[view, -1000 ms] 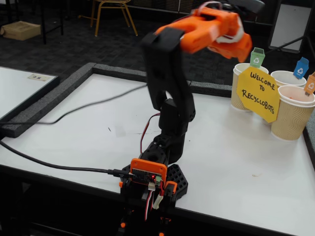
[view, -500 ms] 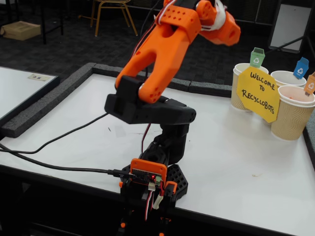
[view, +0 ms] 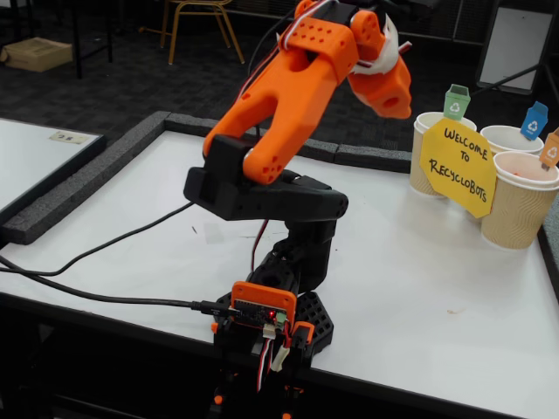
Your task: Sort rubbish by color.
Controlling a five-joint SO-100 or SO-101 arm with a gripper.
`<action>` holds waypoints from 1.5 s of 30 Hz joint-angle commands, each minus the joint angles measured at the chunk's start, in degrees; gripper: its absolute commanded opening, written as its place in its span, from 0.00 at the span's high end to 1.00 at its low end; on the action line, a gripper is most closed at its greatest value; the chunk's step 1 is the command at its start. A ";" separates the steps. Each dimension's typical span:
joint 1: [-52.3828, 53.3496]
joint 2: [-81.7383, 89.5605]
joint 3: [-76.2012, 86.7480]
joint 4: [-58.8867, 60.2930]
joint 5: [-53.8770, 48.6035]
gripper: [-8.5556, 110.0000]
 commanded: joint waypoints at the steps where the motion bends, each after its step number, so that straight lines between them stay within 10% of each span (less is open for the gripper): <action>1: -1.58 3.69 0.09 -2.72 13.45 0.86; 12: -4.13 12.13 13.18 -5.98 33.66 0.85; 45: -22.50 29.79 47.46 -7.56 43.07 0.87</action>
